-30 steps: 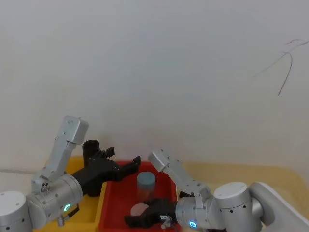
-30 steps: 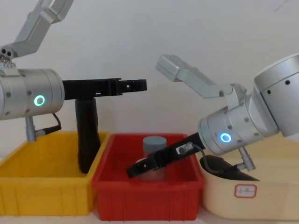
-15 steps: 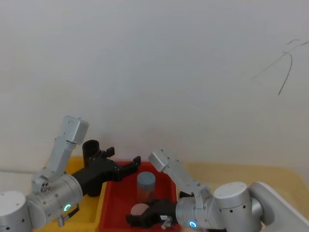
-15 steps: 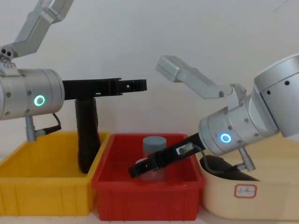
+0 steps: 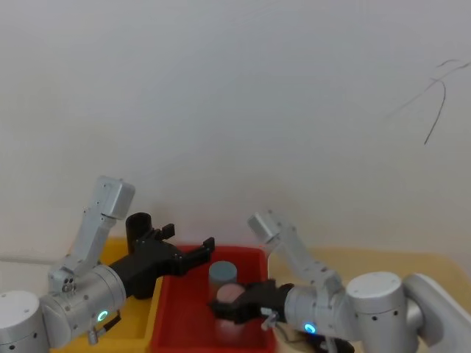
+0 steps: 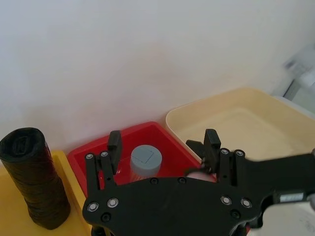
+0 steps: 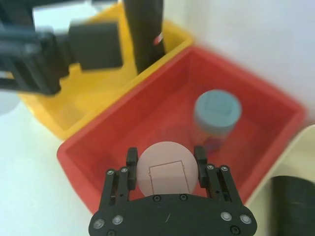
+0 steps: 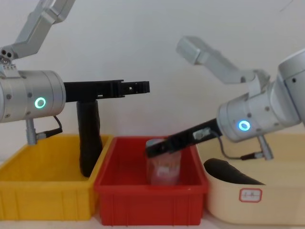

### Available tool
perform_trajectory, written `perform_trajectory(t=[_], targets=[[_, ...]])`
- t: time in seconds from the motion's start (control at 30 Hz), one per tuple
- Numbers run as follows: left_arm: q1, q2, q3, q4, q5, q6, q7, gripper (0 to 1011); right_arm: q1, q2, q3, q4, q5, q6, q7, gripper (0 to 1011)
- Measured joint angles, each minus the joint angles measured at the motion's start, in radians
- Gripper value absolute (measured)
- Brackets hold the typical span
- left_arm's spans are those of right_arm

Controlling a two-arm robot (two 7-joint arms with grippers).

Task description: Pick up the garbage bag with the one hand and transfer it to the other hand.

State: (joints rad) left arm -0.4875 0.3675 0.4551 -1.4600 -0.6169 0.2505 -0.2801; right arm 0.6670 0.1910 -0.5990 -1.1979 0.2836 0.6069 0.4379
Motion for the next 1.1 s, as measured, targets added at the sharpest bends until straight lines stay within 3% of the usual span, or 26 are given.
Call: perform_trajectory(t=[0.23, 0.57, 1.1], targets=[[0.0, 0.0, 0.0, 0.0, 0.0, 0.0, 0.0, 1002, -0.033, 0.025, 0.056, -0.094, 0.0, -0.014, -0.05, 665], [0.0, 0.0, 0.0, 0.0, 0.0, 0.0, 0.0, 1001, -0.084, 0.063, 0.164, -0.234, 0.01, -0.035, -0.121, 665], [0.0, 0.0, 0.0, 0.0, 0.0, 0.0, 0.0, 1002, -0.168, 0.12, 0.31, -0.387, 0.035, -0.044, -0.184, 665]])
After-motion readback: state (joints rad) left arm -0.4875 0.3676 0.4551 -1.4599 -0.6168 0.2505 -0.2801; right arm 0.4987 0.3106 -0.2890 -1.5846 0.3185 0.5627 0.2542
